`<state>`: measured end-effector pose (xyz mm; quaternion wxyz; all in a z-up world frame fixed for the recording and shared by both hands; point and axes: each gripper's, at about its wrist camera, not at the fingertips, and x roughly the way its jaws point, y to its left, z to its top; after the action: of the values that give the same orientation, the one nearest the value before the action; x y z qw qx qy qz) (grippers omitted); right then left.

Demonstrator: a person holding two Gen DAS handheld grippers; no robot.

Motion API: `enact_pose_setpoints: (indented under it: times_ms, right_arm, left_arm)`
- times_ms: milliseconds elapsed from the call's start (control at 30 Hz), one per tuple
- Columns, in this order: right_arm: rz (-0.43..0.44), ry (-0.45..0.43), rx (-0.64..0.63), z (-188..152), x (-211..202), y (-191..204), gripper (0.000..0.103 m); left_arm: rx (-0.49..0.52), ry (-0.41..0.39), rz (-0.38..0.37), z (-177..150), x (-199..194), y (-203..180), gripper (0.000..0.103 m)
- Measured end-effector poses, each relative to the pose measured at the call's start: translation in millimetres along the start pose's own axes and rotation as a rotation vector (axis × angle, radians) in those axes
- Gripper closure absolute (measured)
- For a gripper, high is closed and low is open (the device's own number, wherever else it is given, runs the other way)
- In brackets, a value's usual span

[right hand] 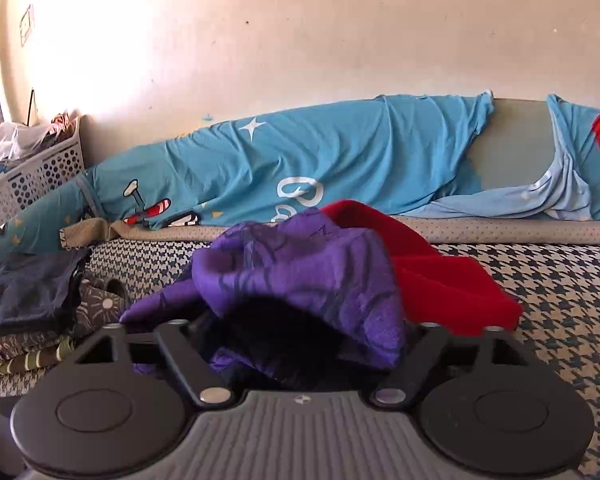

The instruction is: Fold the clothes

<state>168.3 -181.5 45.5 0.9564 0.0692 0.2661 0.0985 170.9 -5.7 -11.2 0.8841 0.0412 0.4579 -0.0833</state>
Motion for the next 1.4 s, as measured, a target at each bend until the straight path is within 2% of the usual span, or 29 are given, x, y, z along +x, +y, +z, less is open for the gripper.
enact_pose_setpoints:
  times_ms: [167,267,467,567,833,1000,1200,1333,1400]
  right_arm:
    - [-0.003,-0.023,-0.022,3,-3,-2,0.077]
    - [-0.018,-0.035,0.007,6,-8,-10,0.084]
    - [-0.122,-0.11,0.088,17,-29,-37,0.089]
    - [-0.229,-0.134,0.131,21,-38,-57,0.089]
    - [-0.489,-0.115,0.241,13,-51,-112,0.094]
    - [-0.572,-0.065,0.279,3,-60,-137,0.094]
    - [-0.622,0.071,0.347,-18,-62,-163,0.095]
    - [-0.648,0.151,0.342,-29,-63,-171,0.094]
    - [-0.63,0.156,0.365,-32,-67,-175,0.089]
  left_arm:
    - [-0.009,-0.013,-0.014,9,10,-3,0.0]
    - [-0.016,-0.048,-0.02,16,7,-3,0.0]
    - [-0.052,-0.107,-0.072,24,-5,5,0.0]
    - [-0.066,-0.124,-0.103,24,-9,9,0.0]
    - [-0.079,-0.139,-0.189,20,-16,13,0.0]
    - [-0.073,-0.143,-0.206,18,-17,13,0.0]
    - [-0.058,-0.153,-0.274,16,-22,12,0.0]
    - [-0.035,-0.094,-0.32,10,-12,4,0.0]
    - [-0.03,-0.079,-0.319,8,-7,1,0.0]
